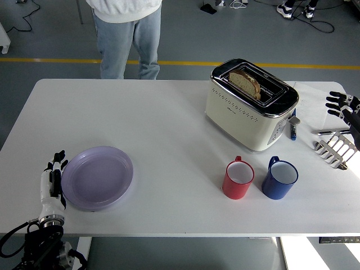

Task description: Push plate across desktop,pick up the break from the machine,place the break in the plate

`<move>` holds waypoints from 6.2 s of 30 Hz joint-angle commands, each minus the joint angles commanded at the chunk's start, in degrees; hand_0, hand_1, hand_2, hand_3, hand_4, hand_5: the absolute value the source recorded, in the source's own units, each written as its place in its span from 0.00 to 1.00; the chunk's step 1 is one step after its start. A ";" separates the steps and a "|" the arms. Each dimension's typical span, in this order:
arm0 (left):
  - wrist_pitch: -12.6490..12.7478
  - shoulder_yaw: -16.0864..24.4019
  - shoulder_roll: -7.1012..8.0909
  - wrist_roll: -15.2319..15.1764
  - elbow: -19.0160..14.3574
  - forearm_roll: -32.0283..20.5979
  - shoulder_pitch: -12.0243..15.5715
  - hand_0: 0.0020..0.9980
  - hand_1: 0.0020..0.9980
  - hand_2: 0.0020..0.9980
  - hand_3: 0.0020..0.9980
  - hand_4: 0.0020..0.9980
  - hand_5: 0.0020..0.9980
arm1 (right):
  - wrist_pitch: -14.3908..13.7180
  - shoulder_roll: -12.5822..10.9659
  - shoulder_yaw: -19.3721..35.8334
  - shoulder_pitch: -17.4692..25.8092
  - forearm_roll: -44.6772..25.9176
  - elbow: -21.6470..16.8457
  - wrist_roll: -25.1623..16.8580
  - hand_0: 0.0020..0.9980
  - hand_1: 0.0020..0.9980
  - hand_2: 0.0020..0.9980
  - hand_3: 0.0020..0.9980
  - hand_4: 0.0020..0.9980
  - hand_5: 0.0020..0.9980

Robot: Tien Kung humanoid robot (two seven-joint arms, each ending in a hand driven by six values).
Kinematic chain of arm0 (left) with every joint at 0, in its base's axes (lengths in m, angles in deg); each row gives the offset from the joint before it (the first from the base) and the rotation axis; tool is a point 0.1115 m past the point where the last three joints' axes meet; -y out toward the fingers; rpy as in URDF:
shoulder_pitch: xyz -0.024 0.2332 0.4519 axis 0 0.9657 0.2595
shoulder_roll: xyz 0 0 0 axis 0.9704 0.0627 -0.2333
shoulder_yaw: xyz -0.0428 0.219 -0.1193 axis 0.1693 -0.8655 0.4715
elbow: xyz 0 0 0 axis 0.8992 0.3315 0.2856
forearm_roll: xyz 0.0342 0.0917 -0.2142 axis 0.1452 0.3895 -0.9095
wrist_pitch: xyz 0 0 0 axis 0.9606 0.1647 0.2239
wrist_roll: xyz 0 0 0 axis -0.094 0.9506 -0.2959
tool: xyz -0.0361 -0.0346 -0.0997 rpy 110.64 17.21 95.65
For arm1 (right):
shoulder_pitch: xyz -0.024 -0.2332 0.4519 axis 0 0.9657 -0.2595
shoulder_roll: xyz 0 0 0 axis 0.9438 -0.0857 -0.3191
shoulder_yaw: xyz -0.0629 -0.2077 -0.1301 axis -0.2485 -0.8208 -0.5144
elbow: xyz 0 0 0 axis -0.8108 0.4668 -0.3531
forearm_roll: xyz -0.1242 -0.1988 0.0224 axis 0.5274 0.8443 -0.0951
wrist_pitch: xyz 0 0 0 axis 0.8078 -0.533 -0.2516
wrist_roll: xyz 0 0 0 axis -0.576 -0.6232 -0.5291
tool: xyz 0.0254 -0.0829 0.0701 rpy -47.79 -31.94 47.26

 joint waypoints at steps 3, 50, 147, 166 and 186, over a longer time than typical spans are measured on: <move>-0.39 -0.46 0.17 0.28 0.11 0.32 -0.16 0.83 0.88 0.91 0.84 0.62 1.00 | 0.02 0.07 -0.11 0.09 0.00 0.02 0.01 0.81 0.75 0.73 0.72 0.42 0.60; -4.60 -11.92 1.11 2.42 0.86 -2.55 -5.57 0.80 0.86 0.89 0.83 0.62 1.00 | 0.19 0.23 0.15 -0.63 -0.05 0.12 0.15 0.81 0.75 0.73 0.72 0.42 0.60; -8.91 -29.73 -0.52 2.21 2.35 -17.22 -11.67 0.80 0.85 0.89 0.82 0.60 1.00 | 0.55 0.54 -0.61 0.39 0.00 0.27 0.20 0.80 0.75 0.74 0.72 0.42 0.60; -9.27 -29.62 -0.52 2.09 2.38 -17.07 -11.41 0.80 0.84 0.88 0.82 0.60 1.00 | 0.56 0.60 -0.77 0.57 0.04 0.31 0.19 0.80 0.75 0.74 0.72 0.42 0.60; 0.57 -9.08 -0.52 0.30 -2.52 -5.12 -4.45 0.77 0.83 0.87 0.81 0.60 1.00 | -4.38 -0.17 -4.80 -5.27 11.20 -2.81 0.68 0.83 0.78 0.77 0.76 0.56 0.35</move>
